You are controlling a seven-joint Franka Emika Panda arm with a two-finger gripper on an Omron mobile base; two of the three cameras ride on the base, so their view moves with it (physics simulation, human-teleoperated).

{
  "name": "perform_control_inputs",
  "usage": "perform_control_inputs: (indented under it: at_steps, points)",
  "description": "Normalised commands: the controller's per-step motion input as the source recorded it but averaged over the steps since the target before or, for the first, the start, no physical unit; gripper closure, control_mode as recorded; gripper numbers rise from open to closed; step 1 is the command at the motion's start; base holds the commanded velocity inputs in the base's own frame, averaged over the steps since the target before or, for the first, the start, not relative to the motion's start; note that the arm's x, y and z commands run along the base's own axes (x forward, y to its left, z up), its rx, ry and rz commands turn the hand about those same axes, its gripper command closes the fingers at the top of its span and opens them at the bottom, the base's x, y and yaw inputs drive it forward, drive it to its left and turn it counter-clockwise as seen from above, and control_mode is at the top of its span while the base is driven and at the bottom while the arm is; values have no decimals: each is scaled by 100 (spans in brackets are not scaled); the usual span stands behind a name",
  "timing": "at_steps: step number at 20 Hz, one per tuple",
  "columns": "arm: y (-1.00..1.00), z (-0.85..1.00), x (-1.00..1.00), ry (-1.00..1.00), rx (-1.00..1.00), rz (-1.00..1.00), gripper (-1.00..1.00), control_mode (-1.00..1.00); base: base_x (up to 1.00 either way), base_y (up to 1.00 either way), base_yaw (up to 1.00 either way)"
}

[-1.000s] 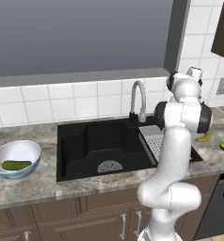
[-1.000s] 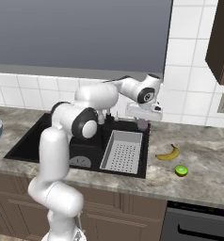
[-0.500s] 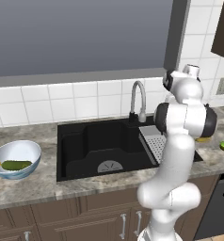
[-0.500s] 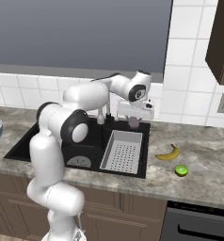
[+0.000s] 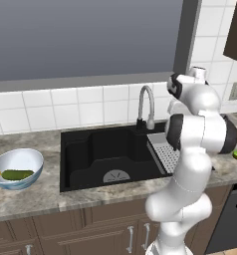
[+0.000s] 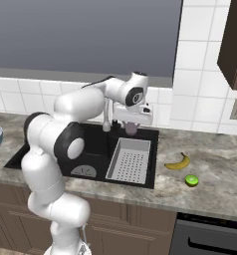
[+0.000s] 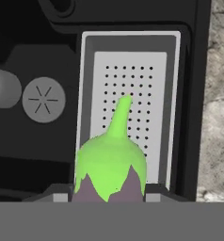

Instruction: There is a mixed pile of frozen fruits and vegetables on the counter. Locate all the frozen vegetables and place the items in a bowl on the counter. Take all the frozen fruits and defrost them in a running sink.

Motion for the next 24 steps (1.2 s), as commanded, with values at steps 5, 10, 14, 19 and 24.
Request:
perform_control_inputs:
  at_steps: [5,10,14,19,24]
  points:
    - [36,14,-27,0,-1,1,100,-100,0,0,0]
    - [37,7,-22,0,-1,3,100,-100,0,0,0]
    - [37,4,-22,0,0,4,100,-100,0,0,0]
    - [36,4,-24,0,0,5,100,-100,0,0,0]
    - [37,2,-22,0,0,7,100,-100,0,0,0]
